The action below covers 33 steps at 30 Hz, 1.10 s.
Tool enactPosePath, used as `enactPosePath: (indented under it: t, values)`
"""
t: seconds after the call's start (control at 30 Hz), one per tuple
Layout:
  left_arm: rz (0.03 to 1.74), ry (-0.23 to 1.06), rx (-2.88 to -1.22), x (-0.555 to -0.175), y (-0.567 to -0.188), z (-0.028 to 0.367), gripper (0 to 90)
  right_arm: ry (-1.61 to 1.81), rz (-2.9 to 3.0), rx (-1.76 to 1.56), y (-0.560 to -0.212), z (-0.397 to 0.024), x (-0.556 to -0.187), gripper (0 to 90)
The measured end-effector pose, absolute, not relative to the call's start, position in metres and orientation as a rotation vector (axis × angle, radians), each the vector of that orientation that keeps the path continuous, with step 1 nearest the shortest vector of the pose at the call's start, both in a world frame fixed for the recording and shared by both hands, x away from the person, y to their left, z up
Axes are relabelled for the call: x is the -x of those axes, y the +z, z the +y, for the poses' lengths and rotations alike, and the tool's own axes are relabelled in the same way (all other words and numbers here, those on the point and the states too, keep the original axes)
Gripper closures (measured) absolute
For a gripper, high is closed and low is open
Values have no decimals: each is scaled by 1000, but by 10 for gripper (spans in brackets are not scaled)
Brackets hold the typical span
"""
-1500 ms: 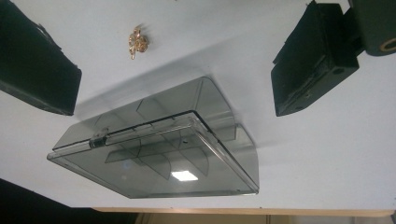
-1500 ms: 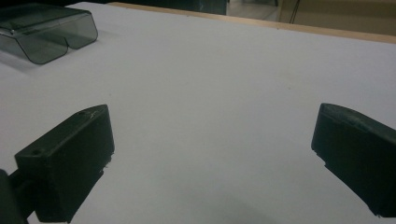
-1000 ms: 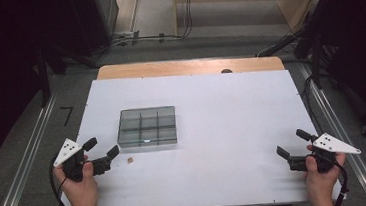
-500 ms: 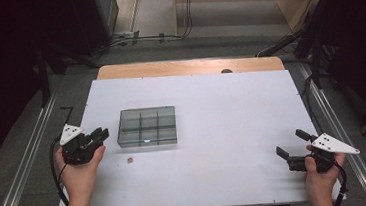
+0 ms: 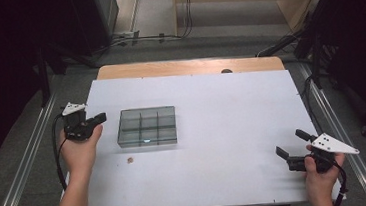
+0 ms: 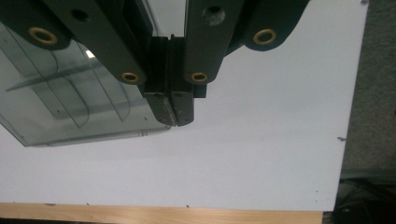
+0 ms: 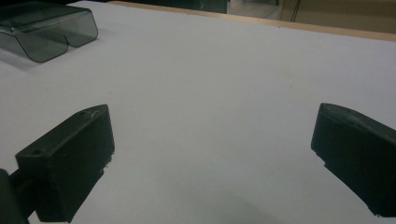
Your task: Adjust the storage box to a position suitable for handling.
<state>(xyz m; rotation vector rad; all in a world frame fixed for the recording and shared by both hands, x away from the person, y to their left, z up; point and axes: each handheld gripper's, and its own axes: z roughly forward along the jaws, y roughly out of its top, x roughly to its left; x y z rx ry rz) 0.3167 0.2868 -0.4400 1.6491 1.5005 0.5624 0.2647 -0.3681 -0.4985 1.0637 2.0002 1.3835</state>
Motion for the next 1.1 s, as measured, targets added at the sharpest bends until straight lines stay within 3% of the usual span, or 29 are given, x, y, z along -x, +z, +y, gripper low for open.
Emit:
enactPosePath:
  t: [0.43, 1.1]
  values:
    - [1572, 414, -1800, -378, -466, 285, 900, 1383, 2003, -1061, -499, -368, -265, 0]
    - [1539, 392, -1850, -391, -475, 269, 900, 1372, 2001, -1064, -499, -367, -265, 0]
